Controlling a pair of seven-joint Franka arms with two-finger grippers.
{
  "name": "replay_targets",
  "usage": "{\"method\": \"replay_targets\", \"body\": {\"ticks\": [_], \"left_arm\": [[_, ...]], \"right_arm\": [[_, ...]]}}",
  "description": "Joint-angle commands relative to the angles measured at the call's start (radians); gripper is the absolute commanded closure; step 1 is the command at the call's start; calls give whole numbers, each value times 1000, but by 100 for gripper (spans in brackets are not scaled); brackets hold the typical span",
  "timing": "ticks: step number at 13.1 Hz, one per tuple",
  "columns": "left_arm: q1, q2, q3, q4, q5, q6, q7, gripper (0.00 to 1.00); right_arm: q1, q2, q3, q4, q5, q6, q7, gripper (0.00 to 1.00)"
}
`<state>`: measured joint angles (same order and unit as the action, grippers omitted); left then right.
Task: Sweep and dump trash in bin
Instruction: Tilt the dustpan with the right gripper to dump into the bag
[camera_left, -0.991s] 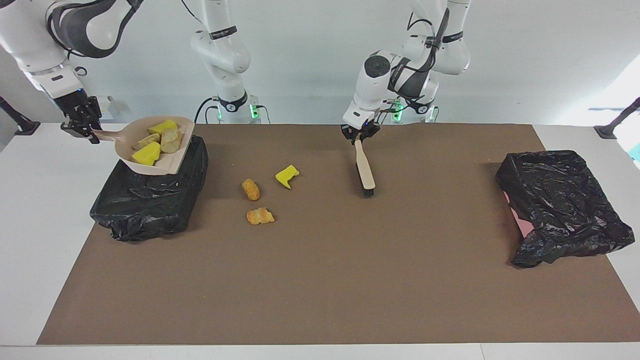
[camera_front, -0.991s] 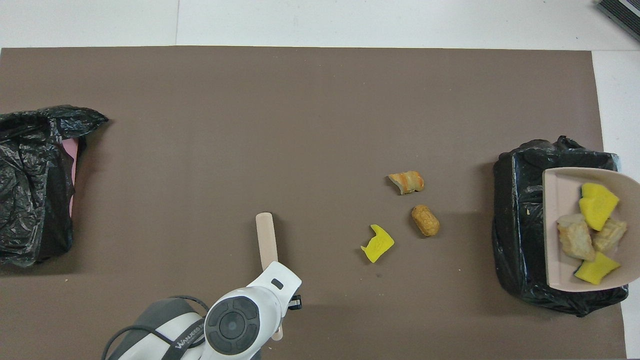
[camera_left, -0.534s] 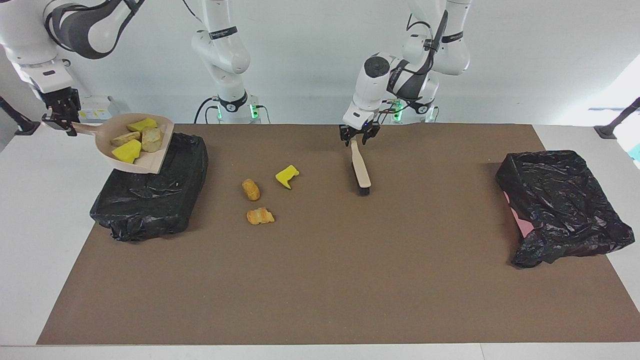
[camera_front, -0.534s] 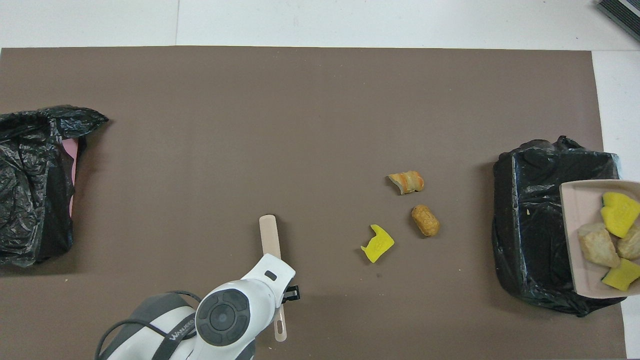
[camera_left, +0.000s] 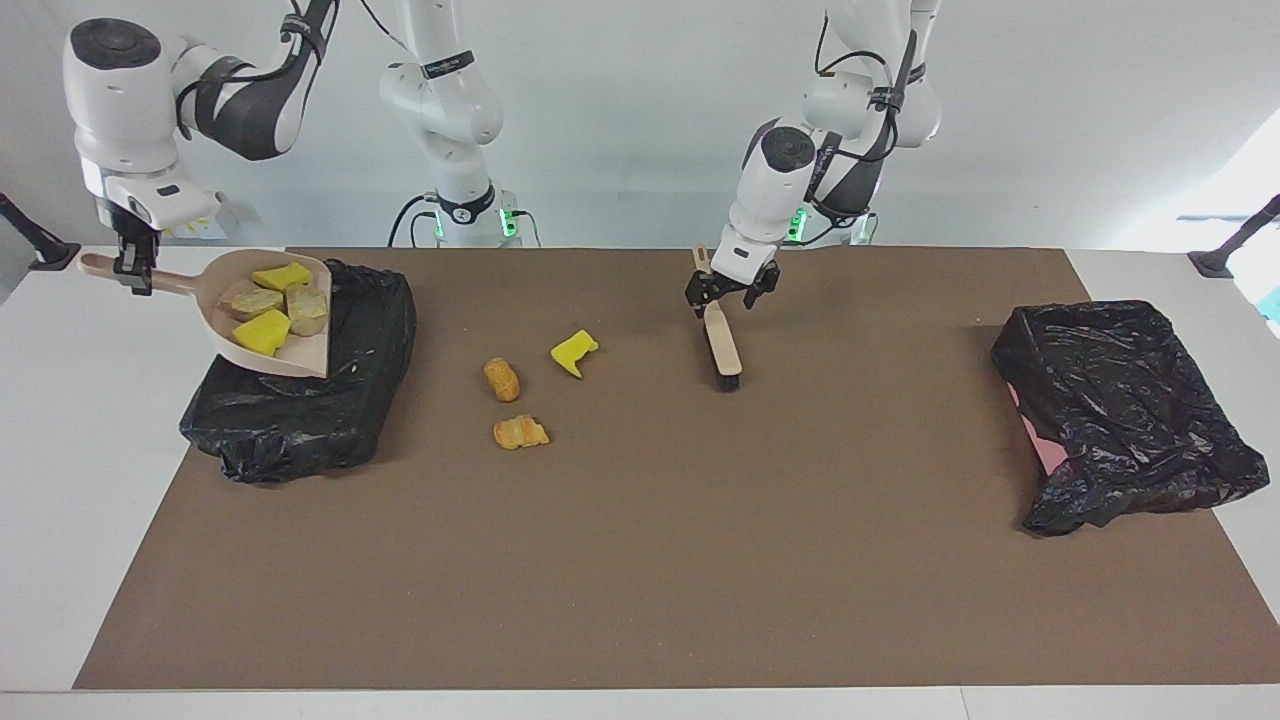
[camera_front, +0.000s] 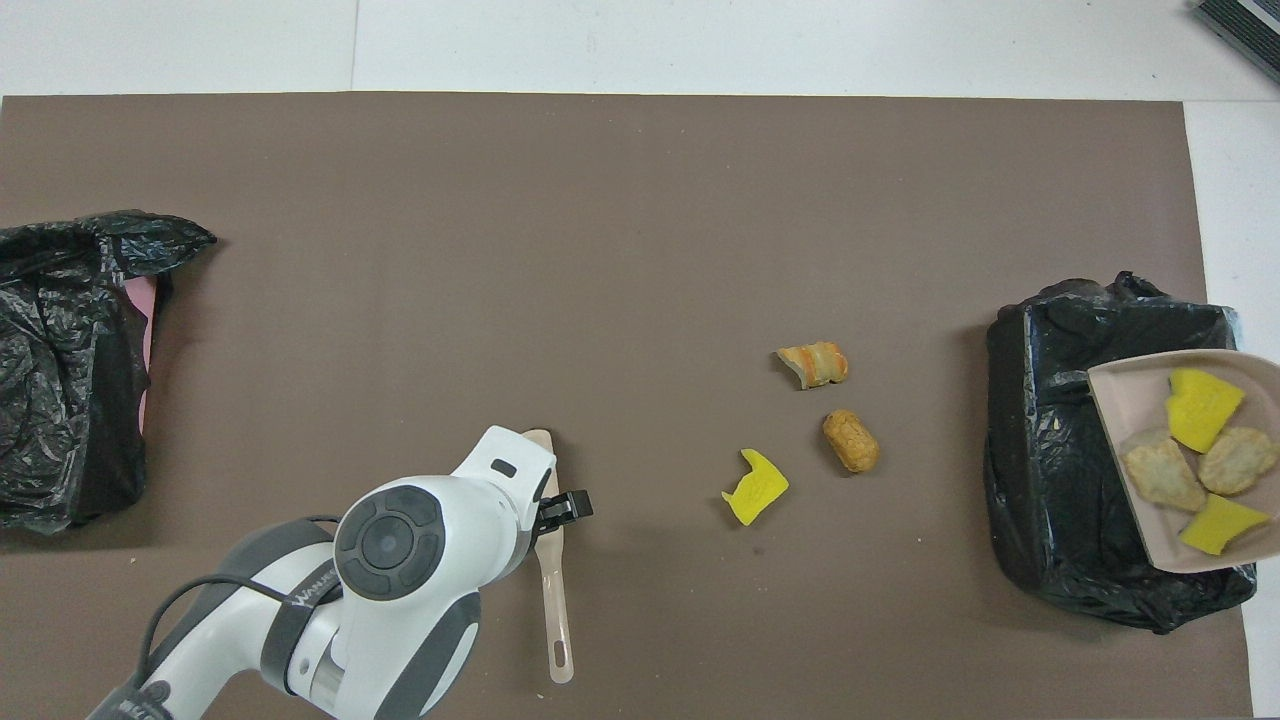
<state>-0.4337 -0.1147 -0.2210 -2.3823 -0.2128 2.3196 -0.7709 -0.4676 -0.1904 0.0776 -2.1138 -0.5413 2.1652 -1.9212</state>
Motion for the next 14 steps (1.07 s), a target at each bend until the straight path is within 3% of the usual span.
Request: {"method": "replay_targets", "body": {"ticks": [1,3,5,7,10,13,14], "left_arm": [[53,30,-4,78,4,-29,69,0],[88,33,-4,91,12,-45,256,0],[121,35,-4,94,27,-55,430,0],[164,36,-4,97,27,-77,444,0],[259,27,-4,142,27,-113,444,0],[372,27,-4,319,27,-300,441,0],[404,30,-4,340,27,-311,446,0]], "right_arm": [[59,-43,1,-41,-149,-8,161,100],[93,-75,4,-75,-175,-41,206,100],[148,-119,5,-121,-292,-77,328,100],[200,-167,7,-167,-373,-131,442,100],[230,-172,11,-167,-449,-171,473,100],[328,-204,11,-167,-554,-303,551,100],[348,-216,11,-167,-571,-335,571,100]]}}
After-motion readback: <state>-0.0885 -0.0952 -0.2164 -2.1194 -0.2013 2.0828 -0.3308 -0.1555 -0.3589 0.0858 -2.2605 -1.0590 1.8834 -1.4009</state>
